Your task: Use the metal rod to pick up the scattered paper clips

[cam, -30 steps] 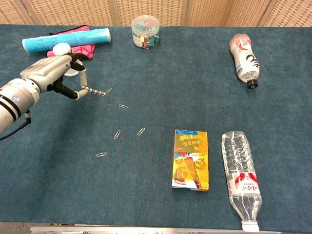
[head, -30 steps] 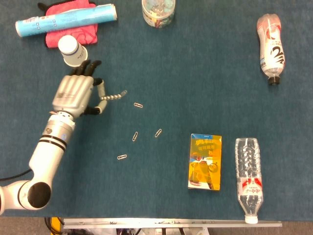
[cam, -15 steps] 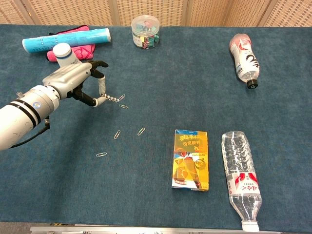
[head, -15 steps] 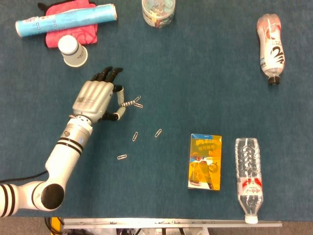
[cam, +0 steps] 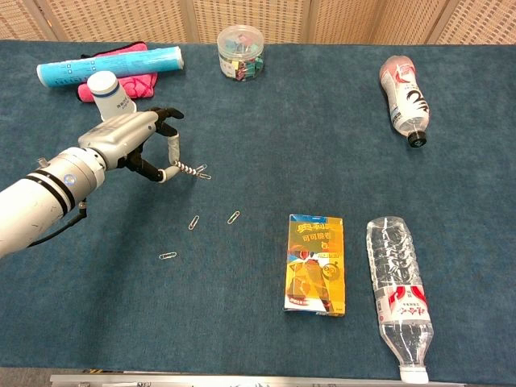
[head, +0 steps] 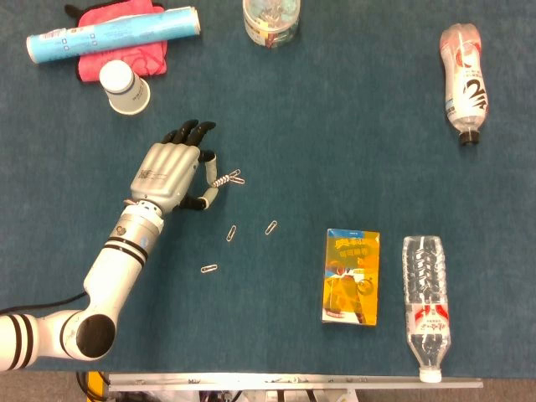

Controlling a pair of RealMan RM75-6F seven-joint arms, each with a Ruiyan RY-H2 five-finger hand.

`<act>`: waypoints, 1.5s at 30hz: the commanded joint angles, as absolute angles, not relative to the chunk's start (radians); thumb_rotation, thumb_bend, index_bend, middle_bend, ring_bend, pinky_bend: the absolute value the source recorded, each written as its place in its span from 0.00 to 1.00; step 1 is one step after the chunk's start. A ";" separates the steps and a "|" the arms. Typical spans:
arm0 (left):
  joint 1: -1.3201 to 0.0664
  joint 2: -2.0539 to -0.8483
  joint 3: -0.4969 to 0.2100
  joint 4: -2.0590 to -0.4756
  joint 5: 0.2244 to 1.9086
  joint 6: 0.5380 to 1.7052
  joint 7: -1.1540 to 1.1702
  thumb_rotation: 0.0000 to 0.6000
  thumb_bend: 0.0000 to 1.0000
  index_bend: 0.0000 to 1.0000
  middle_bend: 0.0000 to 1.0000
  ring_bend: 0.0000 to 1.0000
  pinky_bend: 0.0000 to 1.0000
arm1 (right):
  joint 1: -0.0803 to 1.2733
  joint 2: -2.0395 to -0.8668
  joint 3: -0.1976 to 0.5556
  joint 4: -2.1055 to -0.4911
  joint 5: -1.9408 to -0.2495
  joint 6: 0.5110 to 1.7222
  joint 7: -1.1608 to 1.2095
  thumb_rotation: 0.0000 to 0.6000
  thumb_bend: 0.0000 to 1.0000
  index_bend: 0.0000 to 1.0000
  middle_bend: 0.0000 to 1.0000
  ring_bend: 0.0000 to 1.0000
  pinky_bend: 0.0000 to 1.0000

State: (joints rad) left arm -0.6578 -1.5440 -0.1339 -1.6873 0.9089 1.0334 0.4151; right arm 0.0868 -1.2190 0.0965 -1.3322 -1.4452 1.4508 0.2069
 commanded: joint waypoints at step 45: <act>-0.546 -1.362 -0.024 -1.984 1.048 1.115 0.351 1.00 0.37 0.59 0.10 0.00 0.14 | 0.077 -1.213 0.105 -1.340 -1.440 1.455 0.209 1.00 0.03 0.19 0.16 0.13 0.53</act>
